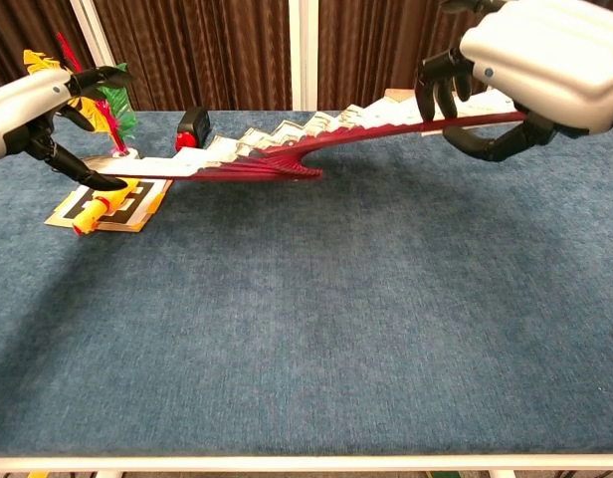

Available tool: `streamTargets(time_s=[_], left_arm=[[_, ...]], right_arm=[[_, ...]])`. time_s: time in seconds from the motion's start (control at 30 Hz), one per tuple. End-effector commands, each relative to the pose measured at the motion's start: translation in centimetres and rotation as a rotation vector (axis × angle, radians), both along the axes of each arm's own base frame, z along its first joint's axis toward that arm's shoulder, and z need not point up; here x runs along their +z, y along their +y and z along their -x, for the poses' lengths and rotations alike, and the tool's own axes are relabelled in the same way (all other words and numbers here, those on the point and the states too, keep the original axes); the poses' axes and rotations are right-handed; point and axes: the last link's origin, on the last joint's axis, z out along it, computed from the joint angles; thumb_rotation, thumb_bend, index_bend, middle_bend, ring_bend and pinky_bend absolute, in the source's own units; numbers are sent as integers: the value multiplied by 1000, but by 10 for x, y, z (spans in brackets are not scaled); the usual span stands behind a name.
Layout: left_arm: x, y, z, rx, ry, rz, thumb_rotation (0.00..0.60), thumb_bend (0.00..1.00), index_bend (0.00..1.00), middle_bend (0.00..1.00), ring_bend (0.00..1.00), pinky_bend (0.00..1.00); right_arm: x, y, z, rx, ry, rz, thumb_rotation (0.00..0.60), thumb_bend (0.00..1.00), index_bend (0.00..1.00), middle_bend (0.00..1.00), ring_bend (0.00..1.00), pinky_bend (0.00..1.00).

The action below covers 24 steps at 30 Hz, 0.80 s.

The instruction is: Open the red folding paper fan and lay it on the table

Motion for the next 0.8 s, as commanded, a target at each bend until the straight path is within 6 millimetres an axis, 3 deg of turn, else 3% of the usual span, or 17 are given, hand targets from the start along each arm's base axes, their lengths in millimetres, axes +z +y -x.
streamTargets(time_s=[0.03, 0.07, 0.2, 0.27, 0.37, 0.47, 0.53, 0.67, 0.8], left_arm=[[2, 0, 3, -3, 9, -15, 600, 173, 107, 142, 102, 231], [3, 0, 4, -4, 16, -18, 600, 172, 107, 141, 99, 230], [5, 0, 8, -5, 42, -29, 600, 170, 106, 141, 94, 226], [5, 0, 9, -9, 58, -34, 600, 161, 103, 141, 94, 219], [4, -2, 10, -13, 68, -28, 600, 120, 95, 134, 86, 206], [5, -3, 10, -11, 61, -26, 600, 68, 85, 123, 77, 194], [7, -2, 11, -10, 62, -36, 600, 63, 84, 123, 77, 194], [12, 0, 12, -4, 55, -52, 600, 61, 84, 123, 77, 194], [26, 1, 20, 23, 40, -64, 600, 62, 84, 123, 78, 194]], right_arm=[[-7, 5, 9, -12, 2, -7, 600, 981, 789, 705, 437, 0], [-8, 6, 13, -19, 4, -7, 600, 934, 749, 685, 421, 0], [-18, 14, 29, -75, 30, -33, 600, 460, 435, 527, 274, 0], [-22, 15, 37, -106, 49, -34, 600, 216, 178, 370, 136, 0], [-24, 16, 43, -162, 49, -46, 600, 20, 1, 164, 9, 0], [-22, 17, 48, -207, 47, -55, 600, 0, 0, 26, 0, 0], [-18, 19, 51, -238, 51, -68, 600, 0, 0, 0, 0, 0], [-7, 22, 54, -298, 52, -112, 600, 0, 0, 0, 0, 0], [22, 21, 58, -363, -18, -85, 600, 0, 0, 26, 0, 0]])
